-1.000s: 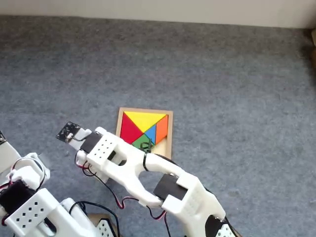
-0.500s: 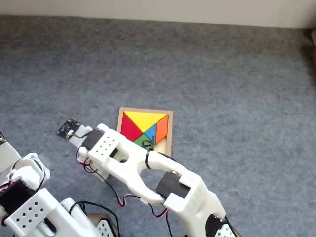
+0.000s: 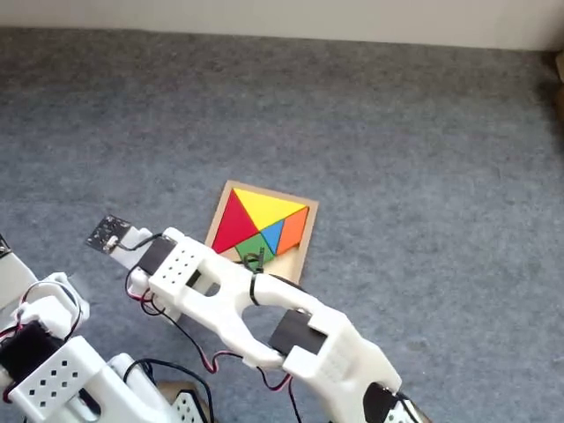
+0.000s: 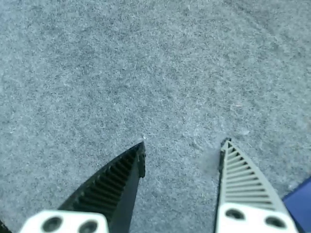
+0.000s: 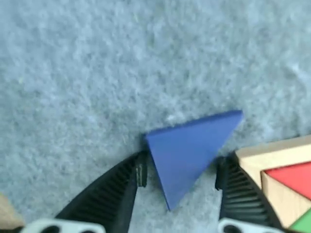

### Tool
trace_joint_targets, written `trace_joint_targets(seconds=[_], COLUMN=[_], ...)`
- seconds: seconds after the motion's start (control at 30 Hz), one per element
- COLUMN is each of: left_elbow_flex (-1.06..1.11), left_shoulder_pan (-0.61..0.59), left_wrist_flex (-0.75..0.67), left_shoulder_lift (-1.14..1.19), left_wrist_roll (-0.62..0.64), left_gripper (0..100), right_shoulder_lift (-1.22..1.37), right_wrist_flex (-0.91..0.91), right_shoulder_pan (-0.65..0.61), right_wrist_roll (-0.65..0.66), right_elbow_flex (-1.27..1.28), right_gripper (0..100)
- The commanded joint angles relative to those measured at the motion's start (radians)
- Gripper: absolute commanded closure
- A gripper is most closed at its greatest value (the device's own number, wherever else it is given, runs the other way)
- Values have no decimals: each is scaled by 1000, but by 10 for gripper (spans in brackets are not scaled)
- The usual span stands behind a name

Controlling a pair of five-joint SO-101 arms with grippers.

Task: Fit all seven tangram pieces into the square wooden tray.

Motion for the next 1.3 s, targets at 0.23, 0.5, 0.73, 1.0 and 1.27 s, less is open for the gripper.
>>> trace_joint_targets(seconds=[0.23,0.5,0.73,1.0,1.27], left_elbow_flex=[44,44,44,44,44], left_shoulder_pan=[16,15,15,15,15], left_wrist_flex=[-64,-61,-61,-61,-64], left_shoulder_lift=[-2,-2,-2,-2,-2], left_wrist_roll=[11,11,11,11,11], left_gripper=[750,750,751,751,751], right_shoulder_lift=[77,79,79,79,81], right_wrist_flex=[-18,-19,-21,-27,30], right_shoulder_pan=[-4,42,65,71,93], right_wrist_roll=[-118,-121,-218,-233,-339], right_elbow_flex=[-165,-171,-171,-173,-272], right_gripper=[773,775,775,775,757])
